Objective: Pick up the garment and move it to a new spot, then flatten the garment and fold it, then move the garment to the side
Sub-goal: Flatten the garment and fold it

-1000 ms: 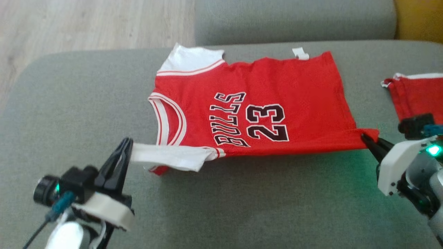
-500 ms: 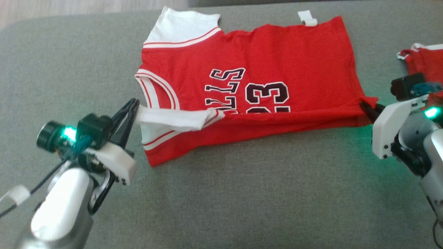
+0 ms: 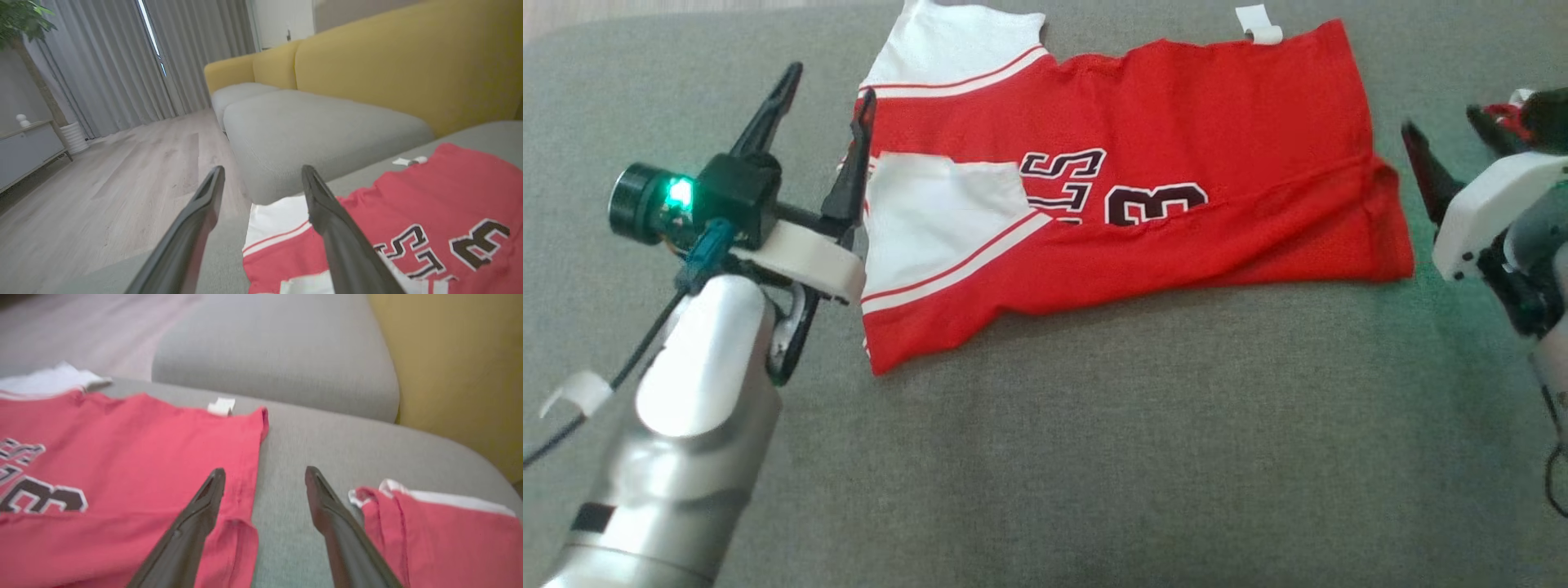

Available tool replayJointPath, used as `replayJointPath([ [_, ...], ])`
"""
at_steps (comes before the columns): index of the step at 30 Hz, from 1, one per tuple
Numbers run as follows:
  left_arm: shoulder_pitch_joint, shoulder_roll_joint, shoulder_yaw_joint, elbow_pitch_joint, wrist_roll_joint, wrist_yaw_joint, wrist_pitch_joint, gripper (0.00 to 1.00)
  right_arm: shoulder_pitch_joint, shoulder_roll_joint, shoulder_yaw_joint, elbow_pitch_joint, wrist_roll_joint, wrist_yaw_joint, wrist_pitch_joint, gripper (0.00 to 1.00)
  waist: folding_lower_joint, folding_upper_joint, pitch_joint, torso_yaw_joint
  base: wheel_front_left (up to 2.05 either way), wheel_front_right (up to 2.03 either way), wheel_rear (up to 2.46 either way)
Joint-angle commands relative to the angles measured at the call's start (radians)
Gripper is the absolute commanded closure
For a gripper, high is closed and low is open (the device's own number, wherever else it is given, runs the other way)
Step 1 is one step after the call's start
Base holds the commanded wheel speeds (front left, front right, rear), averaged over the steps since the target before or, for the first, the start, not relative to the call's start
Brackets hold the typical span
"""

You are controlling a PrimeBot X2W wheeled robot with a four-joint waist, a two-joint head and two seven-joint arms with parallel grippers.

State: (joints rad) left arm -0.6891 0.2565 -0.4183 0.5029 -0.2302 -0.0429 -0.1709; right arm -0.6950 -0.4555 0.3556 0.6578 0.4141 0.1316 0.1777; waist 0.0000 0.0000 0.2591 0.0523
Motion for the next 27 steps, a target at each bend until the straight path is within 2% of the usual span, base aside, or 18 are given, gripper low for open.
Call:
replayJointPath([
  [1, -0.025, 0.020, 0.055, -0.015, -0.017, 0.019, -0.033, 0.00, -0.012, 0.009, -0.008, -0.033, -0.009, -0.001, -0.065, 0.00, 0.0000, 0.0000, -0.016, -0.004, 0.00, 0.00, 0.00],
  [6, 0.053, -0.019, 0.120, -0.047, -0.072, 0.060, -0.084, 0.00, 0.042, 0.042, -0.068, -0.061, -0.037, -0.001, -0.257, 0.00, 0.0000, 0.0000, -0.060, -0.009, 0.00, 0.00, 0.00],
  [11, 0.191, -0.060, 0.173, -0.159, -0.098, 0.087, -0.090, 0.00, 0.162, 0.097, -0.133, -0.112, -0.051, -0.001, -0.345, 0.00, 0.0000, 0.0000, -0.103, -0.011, 0.00, 0.00, 0.00],
  [18, 0.367, -0.117, 0.220, -0.261, -0.087, 0.104, -0.091, 0.00, 0.318, 0.183, -0.205, -0.192, -0.081, -0.001, -0.370, 0.00, 0.0000, 0.0000, -0.140, -0.022, 0.00, 0.00, 0.00],
  [27, 0.493, -0.174, 0.244, -0.248, -0.069, 0.096, -0.091, 0.00, 0.457, 0.304, -0.275, -0.286, -0.149, -0.001, -0.359, 0.00, 0.0000, 0.0000, -0.164, -0.047, 0.00, 0.00, 0.00],
])
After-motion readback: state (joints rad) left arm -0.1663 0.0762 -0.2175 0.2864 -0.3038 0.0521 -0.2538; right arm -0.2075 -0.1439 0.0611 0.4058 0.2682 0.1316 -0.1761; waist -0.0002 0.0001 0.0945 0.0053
